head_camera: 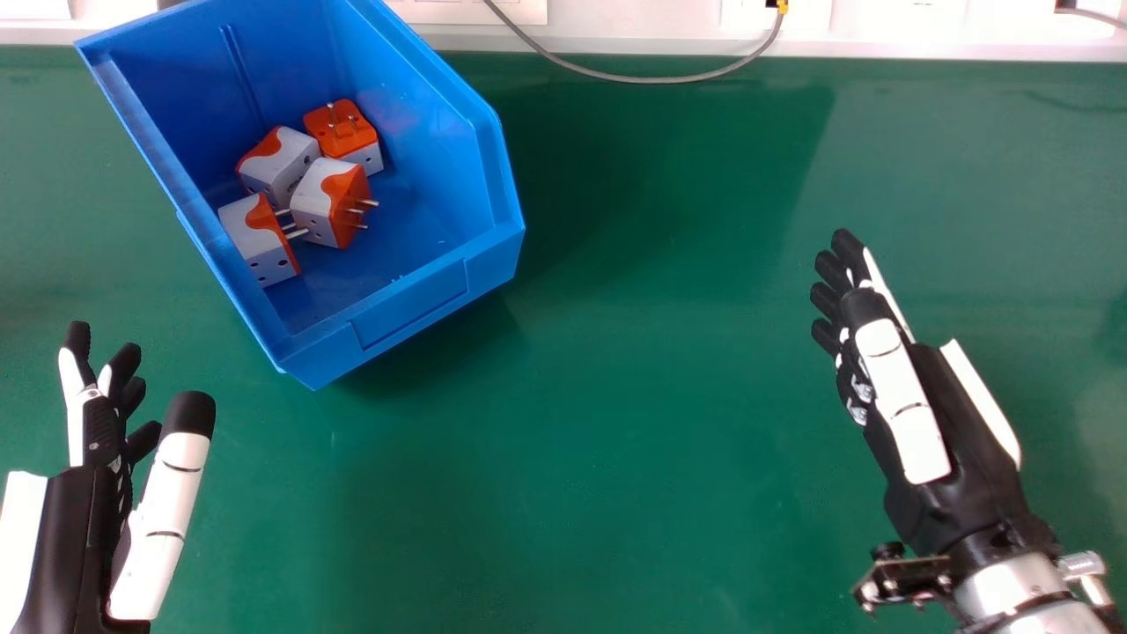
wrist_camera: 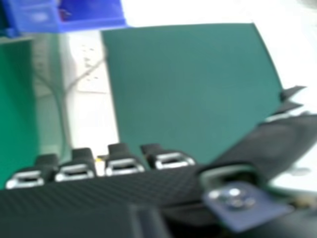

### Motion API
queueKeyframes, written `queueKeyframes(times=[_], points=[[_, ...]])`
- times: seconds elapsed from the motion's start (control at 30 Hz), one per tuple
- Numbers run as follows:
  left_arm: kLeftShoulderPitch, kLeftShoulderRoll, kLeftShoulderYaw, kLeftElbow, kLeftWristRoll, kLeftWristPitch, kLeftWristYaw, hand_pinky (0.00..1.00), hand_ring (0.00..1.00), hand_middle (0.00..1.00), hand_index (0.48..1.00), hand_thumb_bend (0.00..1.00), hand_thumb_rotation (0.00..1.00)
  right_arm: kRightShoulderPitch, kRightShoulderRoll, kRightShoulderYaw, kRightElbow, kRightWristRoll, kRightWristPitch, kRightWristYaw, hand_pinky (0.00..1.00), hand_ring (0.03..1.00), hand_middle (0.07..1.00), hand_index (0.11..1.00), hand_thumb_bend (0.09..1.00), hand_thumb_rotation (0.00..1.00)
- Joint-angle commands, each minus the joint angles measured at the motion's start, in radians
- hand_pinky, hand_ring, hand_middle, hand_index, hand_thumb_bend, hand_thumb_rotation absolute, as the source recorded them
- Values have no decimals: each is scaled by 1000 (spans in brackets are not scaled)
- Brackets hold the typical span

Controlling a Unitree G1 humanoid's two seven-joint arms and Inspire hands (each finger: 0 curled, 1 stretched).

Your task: Pick all objects and put in blue box

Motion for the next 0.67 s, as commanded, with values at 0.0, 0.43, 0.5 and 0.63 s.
queueKeyframes(times=[0.0,0.43,0.5,0.63], points=[[6,0,-1,-28,6,-13,8,914,971,982,992,682,960,2,-25,-20,-47,-4,20,10,1000,1000,1000,1000,274,1000],[-9,-1,-10,-19,8,-10,10,919,974,984,995,709,962,-43,-14,-49,-8,-13,-63,24,1000,1000,1000,1000,294,1000],[-17,3,-8,-14,6,-9,8,924,977,986,998,688,969,-55,-7,-52,9,-14,-79,20,1000,1000,1000,1000,282,1000],[-38,12,-6,-2,5,-4,6,926,978,987,999,669,972,-82,5,-54,31,-27,-100,6,1000,1000,1000,1000,288,1000]])
